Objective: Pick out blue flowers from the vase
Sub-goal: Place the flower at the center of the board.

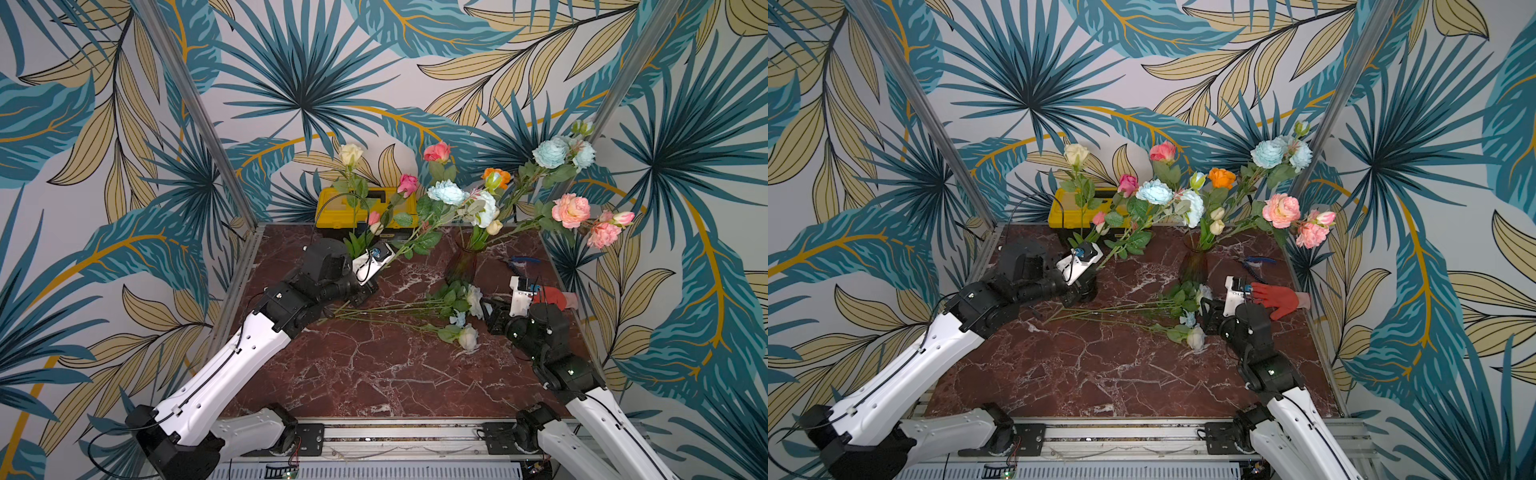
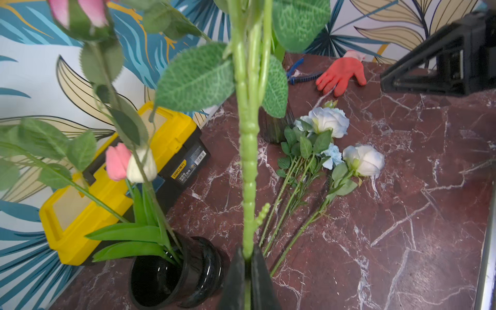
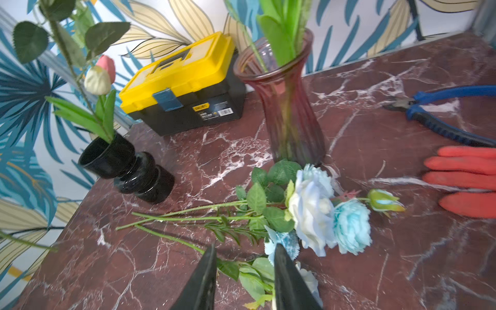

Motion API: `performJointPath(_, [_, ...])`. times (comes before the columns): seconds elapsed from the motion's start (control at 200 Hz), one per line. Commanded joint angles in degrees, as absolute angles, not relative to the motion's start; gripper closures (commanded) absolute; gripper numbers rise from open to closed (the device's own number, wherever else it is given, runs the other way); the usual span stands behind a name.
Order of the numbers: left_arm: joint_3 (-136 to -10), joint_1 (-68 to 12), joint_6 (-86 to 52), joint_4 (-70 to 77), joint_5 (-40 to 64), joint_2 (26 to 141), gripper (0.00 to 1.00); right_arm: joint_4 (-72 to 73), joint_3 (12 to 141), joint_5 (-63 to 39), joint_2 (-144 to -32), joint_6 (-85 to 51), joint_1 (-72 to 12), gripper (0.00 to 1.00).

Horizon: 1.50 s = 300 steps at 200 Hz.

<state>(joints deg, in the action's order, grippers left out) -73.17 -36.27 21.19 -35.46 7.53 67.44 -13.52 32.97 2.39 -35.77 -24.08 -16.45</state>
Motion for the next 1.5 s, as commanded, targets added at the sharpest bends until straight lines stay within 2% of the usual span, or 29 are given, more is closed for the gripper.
performJointPath(0.0, [-70.53,-38.69,23.01,-35.33,6.68,67.80,1.00,-11.61,31.57,5.01,-34.61,-28.43,-14.44,0.64])
performJointPath(0.195, [-67.51,-43.31,25.68,-35.29,4.55,72.07,1.00,-14.50,32.84,-0.63,-40.76,-31.52,-7.59,0.65])
performJointPath(0.761, [-72.54,-48.67,32.29,-35.34,3.13,90.72,1.00,1.92,31.94,-19.47,-49.93,-36.03,10.41,0.65])
performJointPath(0.981, [-75.06,-49.15,33.45,-35.34,3.26,96.82,1.00,2.26,36.39,-21.94,-53.16,-34.42,15.17,0.65])
performJointPath(1.212, [-75.15,-49.16,34.01,-34.99,2.38,100.16,1.00,0.94,39.51,-25.01,-52.40,-34.37,25.17,0.65])
performJointPath(1.497, [-77.59,-48.77,36.11,-34.63,1.60,103.94,1.00,0.26,42.69,-32.72,-56.16,-31.99,26.02,0.65])
